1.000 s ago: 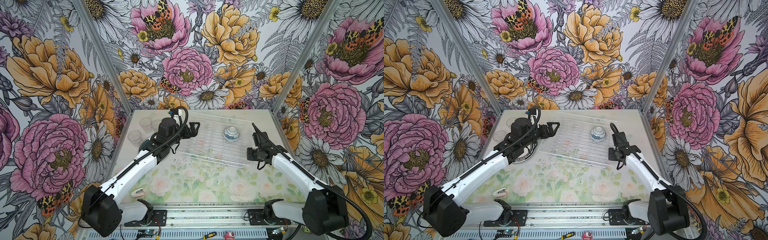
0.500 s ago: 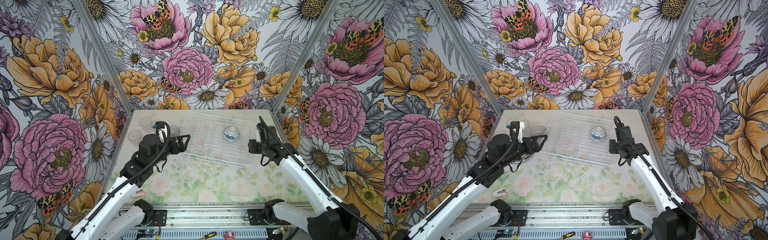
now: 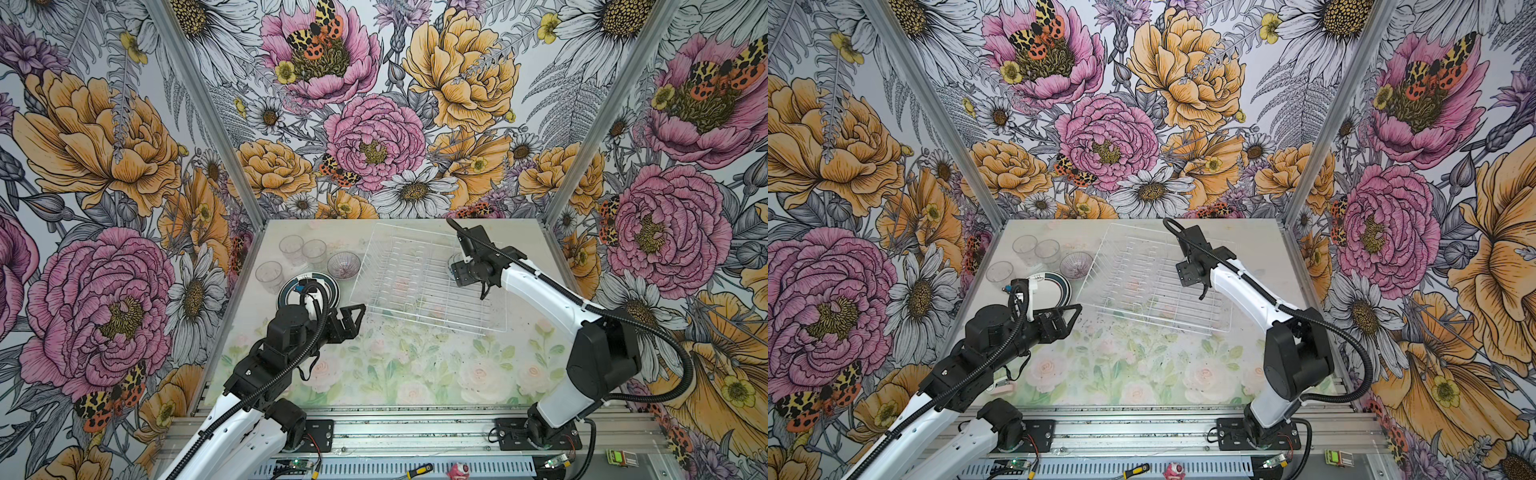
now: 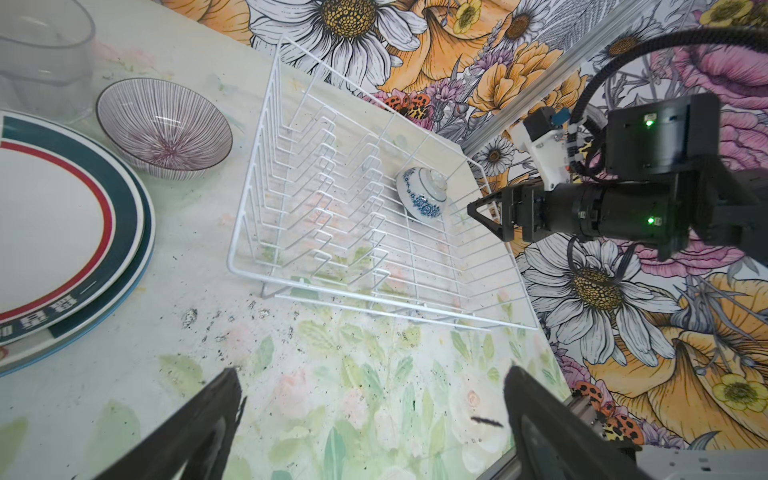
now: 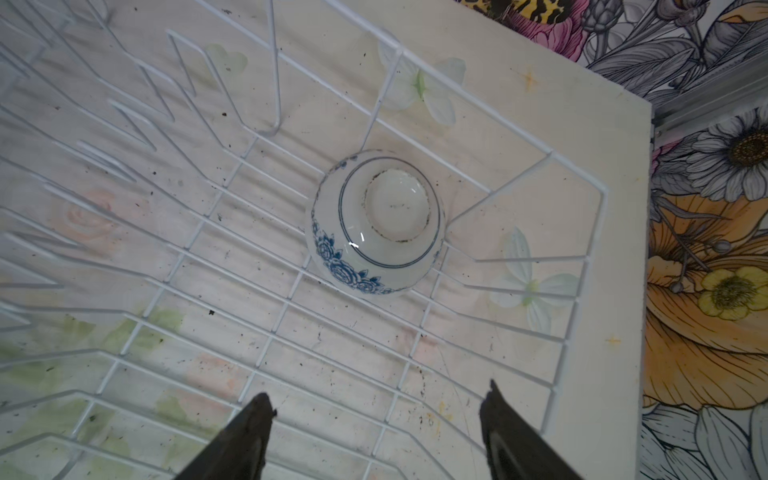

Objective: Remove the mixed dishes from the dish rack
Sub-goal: 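Lower the open right gripper around the blue-patterned bowl in the rack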

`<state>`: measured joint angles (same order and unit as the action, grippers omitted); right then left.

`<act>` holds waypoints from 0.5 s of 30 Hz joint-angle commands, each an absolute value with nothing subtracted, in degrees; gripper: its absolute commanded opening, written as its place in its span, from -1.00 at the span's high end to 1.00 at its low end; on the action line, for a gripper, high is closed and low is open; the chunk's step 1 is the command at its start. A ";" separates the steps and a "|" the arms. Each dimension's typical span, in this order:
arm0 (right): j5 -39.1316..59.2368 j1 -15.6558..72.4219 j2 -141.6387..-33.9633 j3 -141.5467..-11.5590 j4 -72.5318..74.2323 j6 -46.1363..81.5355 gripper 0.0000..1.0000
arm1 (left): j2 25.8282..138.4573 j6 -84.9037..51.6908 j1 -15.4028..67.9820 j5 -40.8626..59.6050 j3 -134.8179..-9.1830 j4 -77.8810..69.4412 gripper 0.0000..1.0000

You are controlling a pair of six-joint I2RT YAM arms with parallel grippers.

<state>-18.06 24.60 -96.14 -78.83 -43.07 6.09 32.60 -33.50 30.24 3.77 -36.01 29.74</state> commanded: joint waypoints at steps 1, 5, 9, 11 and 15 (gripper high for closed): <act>-20.46 25.70 -99.89 -82.87 -43.24 2.86 -0.64 | 31.61 -33.14 30.53 5.39 -32.75 25.25 -0.97; -25.89 27.03 -105.31 -85.07 -43.15 1.39 -0.79 | 29.41 -32.43 34.41 -2.58 -28.05 22.68 -0.97; -28.51 27.34 -108.85 -85.91 -42.05 0.94 -0.83 | 24.62 -29.78 36.88 -7.85 -24.48 21.31 -0.97; -29.74 27.52 -110.20 -86.22 -41.09 0.06 -0.84 | 21.75 -28.22 36.84 -9.55 -23.07 21.28 -0.97; -33.03 27.87 -112.98 -87.01 -40.17 -1.88 -0.84 | 15.51 -25.75 36.84 -12.48 -18.88 21.39 -0.97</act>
<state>-28.67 27.57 -111.39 -84.84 -42.11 0.25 18.74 -29.34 36.60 -7.40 -21.37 23.07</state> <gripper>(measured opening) 0.917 0.986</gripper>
